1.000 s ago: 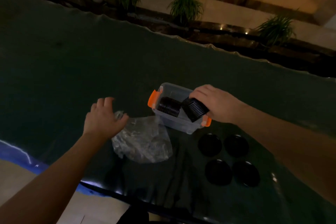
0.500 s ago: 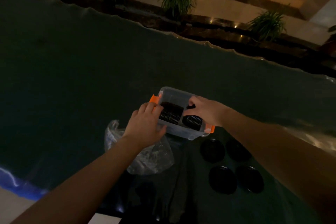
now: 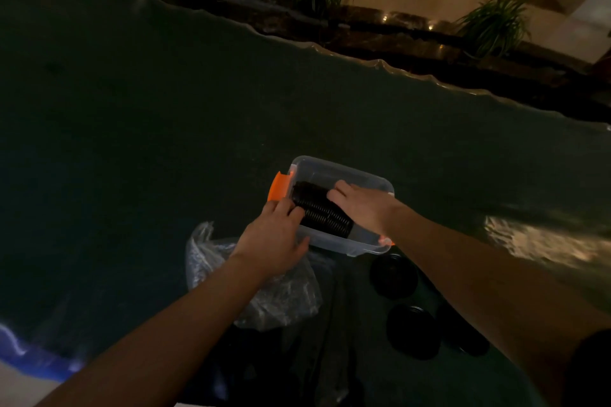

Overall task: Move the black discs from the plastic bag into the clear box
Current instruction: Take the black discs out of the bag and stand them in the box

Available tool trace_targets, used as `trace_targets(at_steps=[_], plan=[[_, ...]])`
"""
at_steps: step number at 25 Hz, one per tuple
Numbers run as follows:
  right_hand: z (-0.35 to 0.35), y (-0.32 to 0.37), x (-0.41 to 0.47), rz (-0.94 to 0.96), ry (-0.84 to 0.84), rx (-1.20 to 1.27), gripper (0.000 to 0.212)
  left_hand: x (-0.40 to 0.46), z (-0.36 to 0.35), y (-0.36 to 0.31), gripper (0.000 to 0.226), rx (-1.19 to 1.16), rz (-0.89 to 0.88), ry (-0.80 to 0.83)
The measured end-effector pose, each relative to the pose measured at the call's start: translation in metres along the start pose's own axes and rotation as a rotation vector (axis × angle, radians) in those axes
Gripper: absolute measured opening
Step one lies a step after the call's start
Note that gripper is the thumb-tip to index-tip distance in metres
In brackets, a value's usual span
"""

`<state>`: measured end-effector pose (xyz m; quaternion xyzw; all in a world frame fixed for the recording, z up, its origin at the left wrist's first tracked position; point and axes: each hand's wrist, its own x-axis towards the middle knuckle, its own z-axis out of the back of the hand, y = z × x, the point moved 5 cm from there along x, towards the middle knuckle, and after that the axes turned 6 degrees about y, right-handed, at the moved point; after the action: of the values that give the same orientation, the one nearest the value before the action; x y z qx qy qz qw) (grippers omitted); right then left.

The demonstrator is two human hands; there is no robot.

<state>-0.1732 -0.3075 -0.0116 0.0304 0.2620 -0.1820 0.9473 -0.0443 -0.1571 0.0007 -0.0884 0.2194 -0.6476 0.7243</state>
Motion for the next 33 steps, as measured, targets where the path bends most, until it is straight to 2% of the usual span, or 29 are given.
trace_targets(at_steps=[5,10,17,23,25,29,33], plan=[[-0.003,-0.006,0.011,-0.072,-0.015,-0.021,0.072,0.000,-0.006,0.002,0.045,-0.006,-0.016,0.018],[-0.003,-0.015,0.010,-0.126,0.007,0.070,0.079,0.000,-0.006,0.002,0.045,-0.021,-0.032,0.022],[-0.006,-0.011,0.001,-0.159,-0.046,0.112,0.078,-0.002,-0.003,0.004,0.052,-0.009,-0.035,0.008],[-0.006,-0.010,-0.015,-0.211,0.019,0.116,0.116,-0.001,0.003,0.002,0.060,0.044,-0.051,0.005],[0.001,-0.009,-0.023,-0.222,0.040,0.128,0.121,-0.003,0.005,0.002,0.061,0.066,-0.054,0.001],[0.019,-0.010,-0.049,-0.261,-0.011,0.158,0.119,-0.002,0.014,-0.002,0.065,0.100,-0.069,-0.038],[0.039,-0.018,-0.091,-0.346,-0.264,0.222,0.081,0.007,0.027,-0.021,0.073,0.104,-0.159,-0.065]])
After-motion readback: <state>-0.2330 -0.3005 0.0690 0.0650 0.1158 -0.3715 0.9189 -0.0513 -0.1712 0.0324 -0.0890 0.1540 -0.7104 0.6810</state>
